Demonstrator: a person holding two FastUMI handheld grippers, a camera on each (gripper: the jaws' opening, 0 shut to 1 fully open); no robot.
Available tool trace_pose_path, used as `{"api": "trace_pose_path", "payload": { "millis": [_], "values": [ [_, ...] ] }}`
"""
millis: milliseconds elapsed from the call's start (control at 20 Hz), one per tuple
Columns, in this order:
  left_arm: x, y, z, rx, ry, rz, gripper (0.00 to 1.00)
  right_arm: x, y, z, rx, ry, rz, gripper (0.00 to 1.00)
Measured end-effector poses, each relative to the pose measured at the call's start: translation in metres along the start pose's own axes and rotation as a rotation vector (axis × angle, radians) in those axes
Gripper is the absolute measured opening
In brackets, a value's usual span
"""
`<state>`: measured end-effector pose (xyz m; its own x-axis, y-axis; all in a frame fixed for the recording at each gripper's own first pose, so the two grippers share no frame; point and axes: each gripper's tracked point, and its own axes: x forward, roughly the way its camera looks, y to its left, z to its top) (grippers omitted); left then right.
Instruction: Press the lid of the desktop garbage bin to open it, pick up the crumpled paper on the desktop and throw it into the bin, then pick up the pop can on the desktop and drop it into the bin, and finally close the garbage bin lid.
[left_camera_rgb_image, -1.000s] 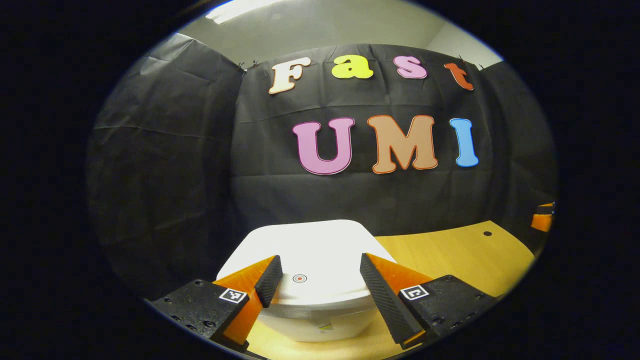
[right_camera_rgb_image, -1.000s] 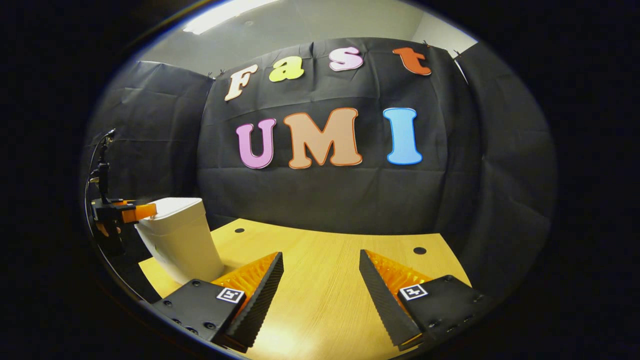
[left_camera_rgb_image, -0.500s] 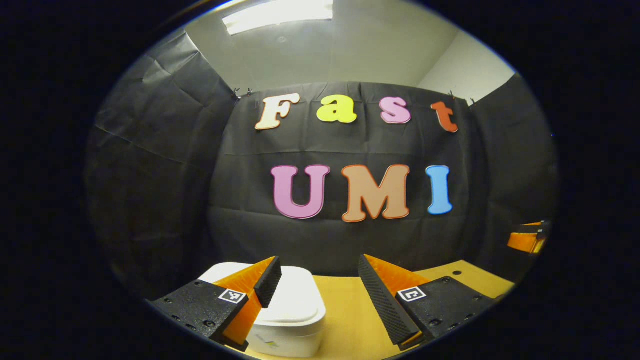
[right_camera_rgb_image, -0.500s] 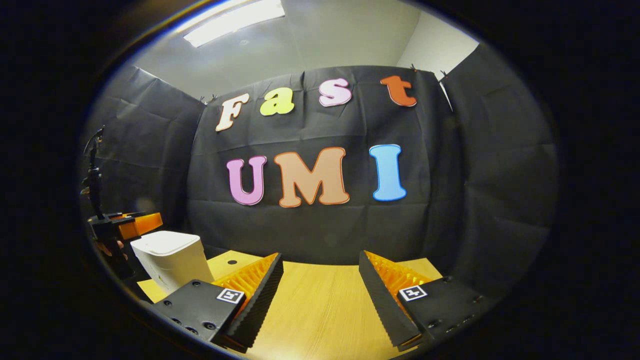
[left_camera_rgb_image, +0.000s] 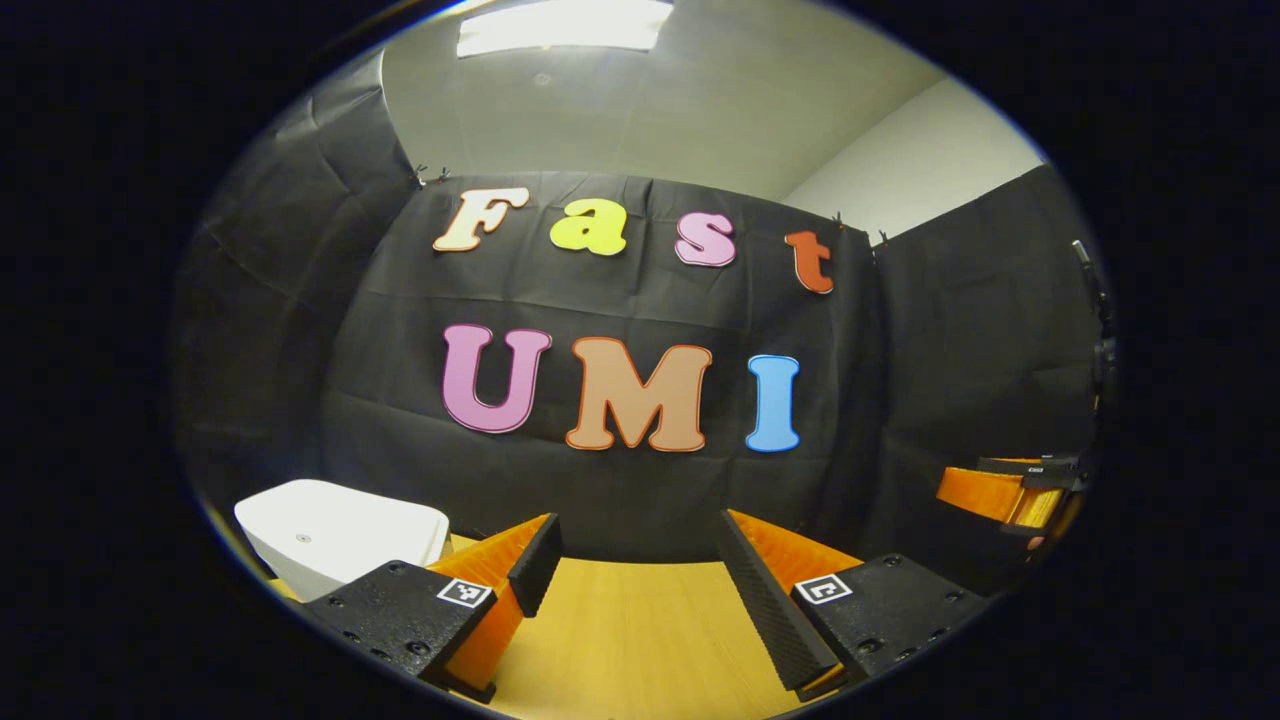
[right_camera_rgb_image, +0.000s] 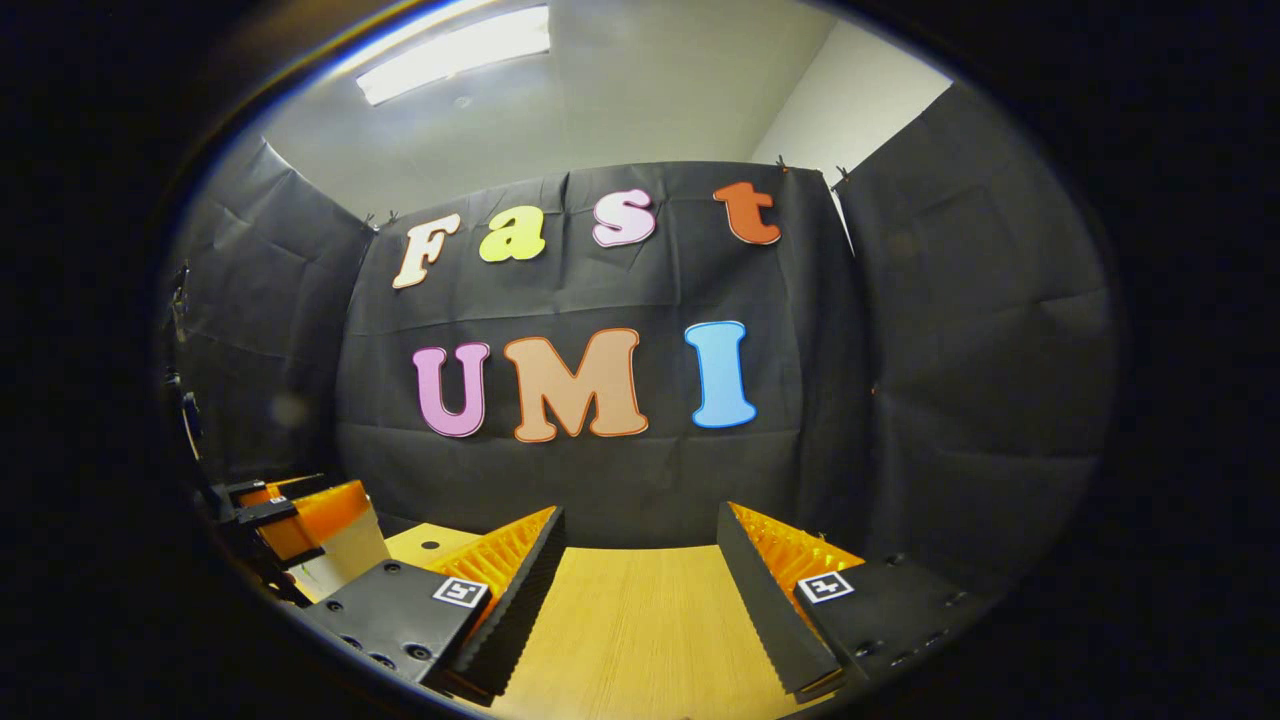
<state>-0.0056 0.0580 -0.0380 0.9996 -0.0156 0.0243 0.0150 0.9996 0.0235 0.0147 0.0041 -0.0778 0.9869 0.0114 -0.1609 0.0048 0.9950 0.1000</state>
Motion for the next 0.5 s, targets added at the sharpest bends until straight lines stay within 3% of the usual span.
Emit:
{"api": "trace_pose_path", "payload": {
  "millis": [500],
  "values": [
    [-0.004,-0.019,-0.008,-0.002,0.028,-0.031,0.94,-0.01,-0.017,-0.006,-0.005,0.005,-0.023,0.96]
  ]
}}
